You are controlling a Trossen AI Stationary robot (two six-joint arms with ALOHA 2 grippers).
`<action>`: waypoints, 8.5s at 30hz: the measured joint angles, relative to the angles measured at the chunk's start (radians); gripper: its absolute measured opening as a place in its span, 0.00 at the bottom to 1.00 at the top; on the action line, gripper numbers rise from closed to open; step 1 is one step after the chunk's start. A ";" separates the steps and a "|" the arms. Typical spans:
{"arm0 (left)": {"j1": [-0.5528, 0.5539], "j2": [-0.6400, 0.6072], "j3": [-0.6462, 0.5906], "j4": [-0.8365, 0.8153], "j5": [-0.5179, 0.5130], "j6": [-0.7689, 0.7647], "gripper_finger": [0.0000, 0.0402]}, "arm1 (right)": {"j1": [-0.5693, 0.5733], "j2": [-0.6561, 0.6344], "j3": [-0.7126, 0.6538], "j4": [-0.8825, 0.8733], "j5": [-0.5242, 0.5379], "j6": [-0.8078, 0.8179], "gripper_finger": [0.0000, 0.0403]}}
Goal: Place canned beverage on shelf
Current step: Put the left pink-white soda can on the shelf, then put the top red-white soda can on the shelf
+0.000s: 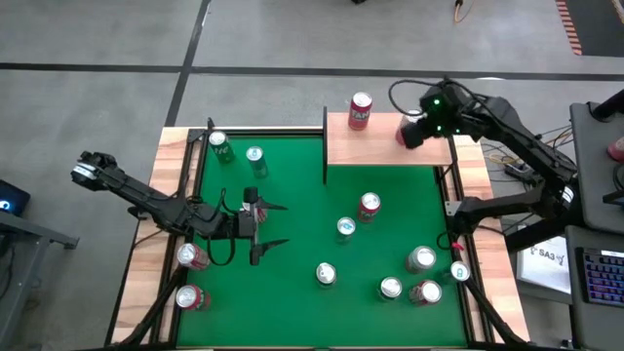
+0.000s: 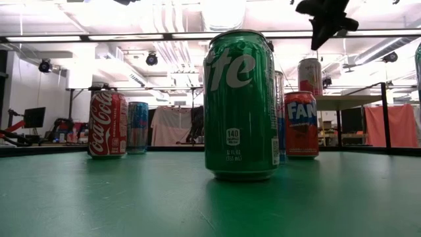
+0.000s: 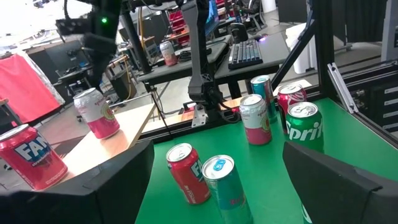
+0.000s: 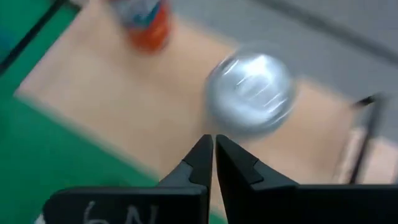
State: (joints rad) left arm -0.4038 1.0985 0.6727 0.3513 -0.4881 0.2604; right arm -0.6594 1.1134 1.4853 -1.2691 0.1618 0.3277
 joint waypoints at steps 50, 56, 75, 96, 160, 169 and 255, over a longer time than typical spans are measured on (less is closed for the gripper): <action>0.000 0.000 0.000 -0.001 0.000 0.000 0.85 | -0.047 0.060 -0.072 0.016 0.257 0.012 0.03; 0.000 0.000 0.000 -0.001 0.000 0.000 0.85 | -0.046 0.077 -0.072 0.017 0.249 0.013 0.03; 0.000 0.000 0.000 -0.001 -0.001 0.000 0.85 | -0.046 0.089 0.018 0.191 0.281 -0.082 0.03; 0.000 0.000 0.000 -0.002 -0.002 0.000 0.85 | -0.046 0.189 0.014 0.197 0.325 -0.079 0.03; -0.068 0.589 0.668 -0.973 0.086 -0.647 0.85 | 0.908 -0.281 -0.561 0.689 0.340 0.039 0.03; -0.094 0.646 0.748 -1.014 0.087 -0.656 0.85 | 0.977 -0.281 -0.631 0.842 0.337 0.003 0.03; 0.291 -0.037 -0.027 -0.939 0.045 -0.490 0.85 | 0.907 -0.219 -0.687 1.112 0.407 -0.014 0.03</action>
State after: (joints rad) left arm -0.1127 1.0615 0.6457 -0.5881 -0.4434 -0.2298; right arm 0.2473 0.8940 0.7982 -0.1567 0.5686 0.3141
